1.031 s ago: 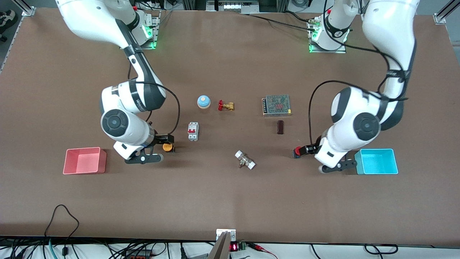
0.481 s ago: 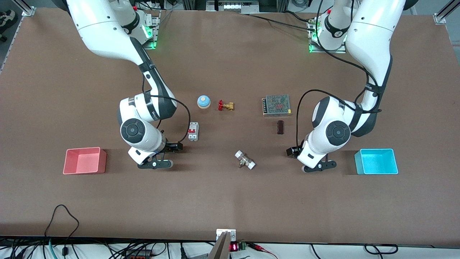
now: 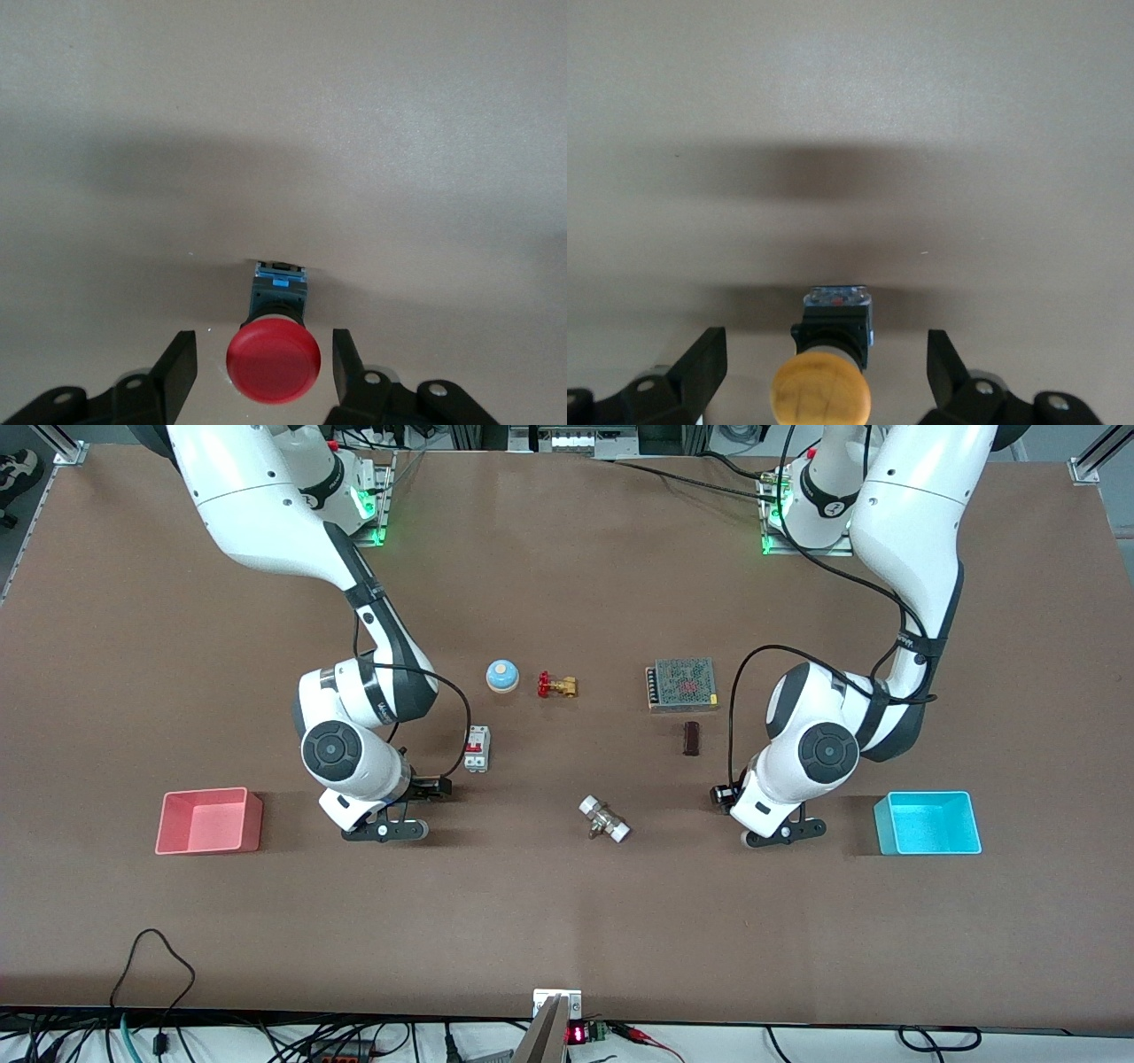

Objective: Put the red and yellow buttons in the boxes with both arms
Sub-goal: 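Grasp the yellow button with the right gripper while the left gripper grasps the red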

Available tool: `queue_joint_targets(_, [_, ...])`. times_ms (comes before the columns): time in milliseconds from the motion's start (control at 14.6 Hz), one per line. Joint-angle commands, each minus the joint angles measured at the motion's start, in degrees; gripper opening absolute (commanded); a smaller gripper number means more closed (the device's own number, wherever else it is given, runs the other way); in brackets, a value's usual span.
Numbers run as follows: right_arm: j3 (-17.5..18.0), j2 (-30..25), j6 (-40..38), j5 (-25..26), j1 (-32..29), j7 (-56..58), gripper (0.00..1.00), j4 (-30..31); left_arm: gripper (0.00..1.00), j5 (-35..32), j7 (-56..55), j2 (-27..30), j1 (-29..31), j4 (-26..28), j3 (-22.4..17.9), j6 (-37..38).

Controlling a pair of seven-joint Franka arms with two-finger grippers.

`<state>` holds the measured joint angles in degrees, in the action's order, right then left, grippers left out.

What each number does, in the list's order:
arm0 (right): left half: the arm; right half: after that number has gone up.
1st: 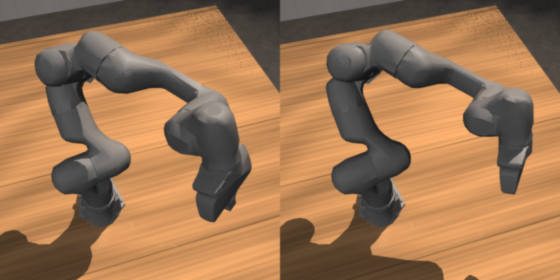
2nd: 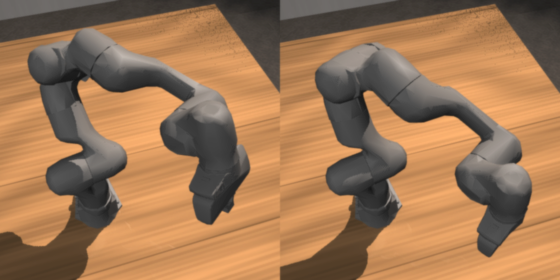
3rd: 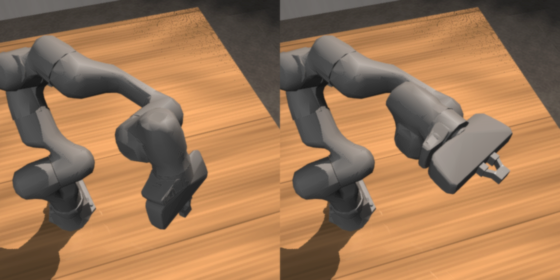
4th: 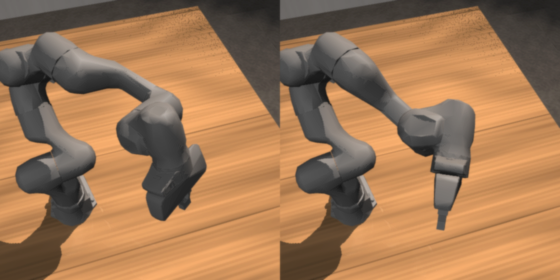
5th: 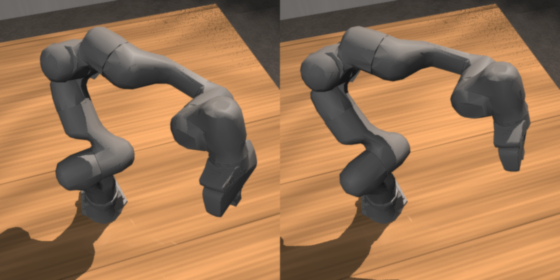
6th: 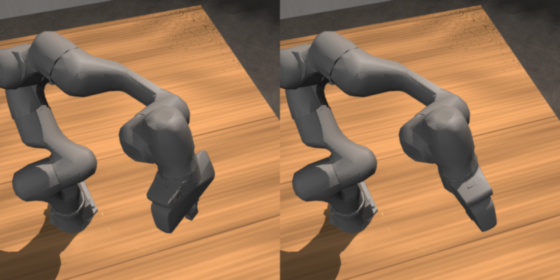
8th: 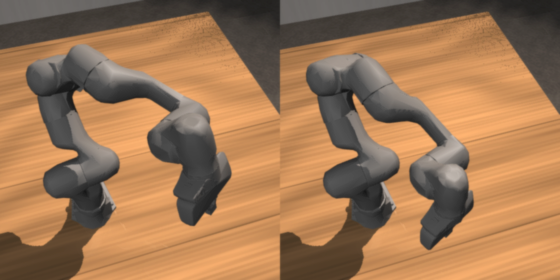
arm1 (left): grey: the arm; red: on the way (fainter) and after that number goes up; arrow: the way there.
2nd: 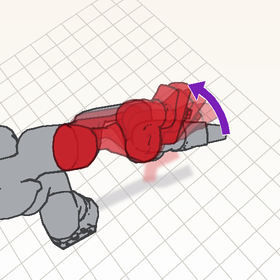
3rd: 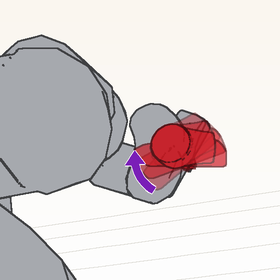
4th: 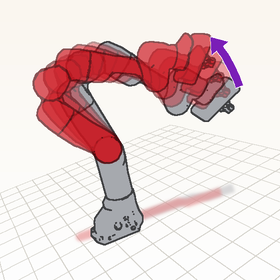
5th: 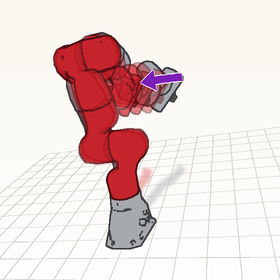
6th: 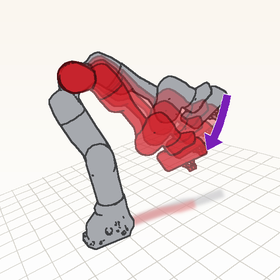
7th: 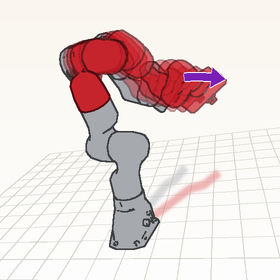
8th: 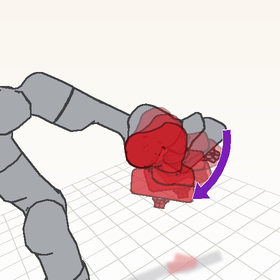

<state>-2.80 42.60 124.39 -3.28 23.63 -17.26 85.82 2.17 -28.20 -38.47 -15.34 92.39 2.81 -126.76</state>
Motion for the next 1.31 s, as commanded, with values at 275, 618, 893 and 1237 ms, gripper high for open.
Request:
queue_joint_targets(275, [-0.28,0.64,-2.84,-0.50,0.46,0.03,1.00,-0.92,0.32,-1.12,-2.13,1.38,-0.75,0.86,-0.70,-0.50])
queue_joint_targets(618, [-0.28,0.73,-2.84,-0.50,0.46,0.12,0.58,-0.66,0.32,-1.21,-0.02,3.84,1.97,0.25,-1.14,0.38])
queue_joint_targets(893, [-0.36,0.64,-2.75,-0.50,0.02,0.21,0.37,-0.92,0.32,-1.12,3.58,5.86,5.13,0.07,-1.23,1.33])
queue_joint_targets(1237, [-1.16,-3.73,-3.97,-0.32,-1.90,0.30,0.36,-1.27,0.32,-1.21,12.88,8.23,11.28,-0.81,-1.49,6.18])
